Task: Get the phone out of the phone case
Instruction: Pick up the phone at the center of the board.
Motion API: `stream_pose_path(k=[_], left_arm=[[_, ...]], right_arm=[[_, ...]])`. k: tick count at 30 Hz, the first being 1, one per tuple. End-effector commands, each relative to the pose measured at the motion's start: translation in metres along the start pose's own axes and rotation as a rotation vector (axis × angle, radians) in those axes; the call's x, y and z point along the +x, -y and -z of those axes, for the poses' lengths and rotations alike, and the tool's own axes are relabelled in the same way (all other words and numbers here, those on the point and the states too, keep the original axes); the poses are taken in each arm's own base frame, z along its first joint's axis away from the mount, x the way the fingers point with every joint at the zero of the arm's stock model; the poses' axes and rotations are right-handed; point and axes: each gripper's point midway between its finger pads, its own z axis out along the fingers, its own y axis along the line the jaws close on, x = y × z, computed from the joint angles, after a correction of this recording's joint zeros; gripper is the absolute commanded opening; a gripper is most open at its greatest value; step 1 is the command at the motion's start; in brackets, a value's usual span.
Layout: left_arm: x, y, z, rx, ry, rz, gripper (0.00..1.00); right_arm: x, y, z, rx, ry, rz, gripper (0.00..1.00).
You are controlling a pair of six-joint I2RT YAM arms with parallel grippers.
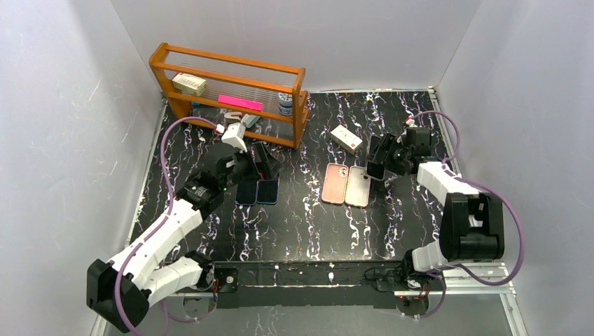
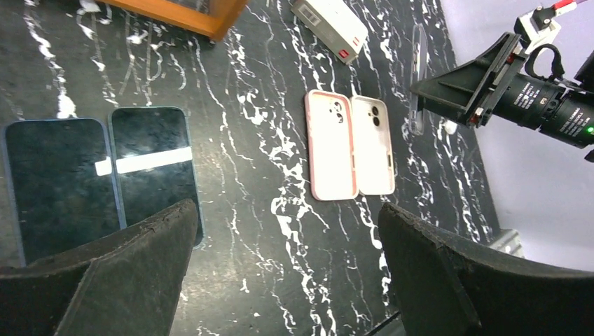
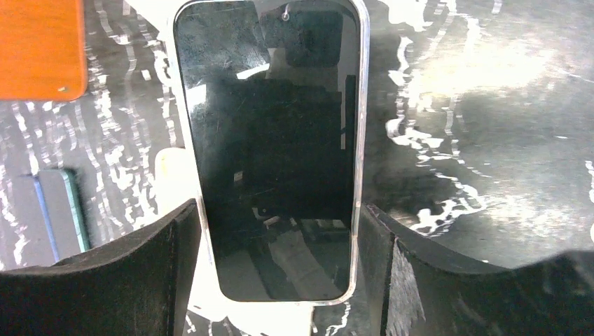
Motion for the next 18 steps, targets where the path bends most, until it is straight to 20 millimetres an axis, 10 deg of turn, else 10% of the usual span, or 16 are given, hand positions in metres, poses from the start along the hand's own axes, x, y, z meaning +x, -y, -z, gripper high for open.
stream_pose_path(k=[1, 18], left_arm=[[-0.004, 0.02, -0.008, 0.091, -0.008, 0.059, 0.98], [0.003, 0.038, -0.049, 0.184, -0.029, 0.199, 0.91]], right_arm=[[-0.019, -0.069, 0.023, -0.226, 0.125, 0.08, 0.01], [0.057, -0.23, 0.065, -0.502, 0.236, 0.229, 0.01]])
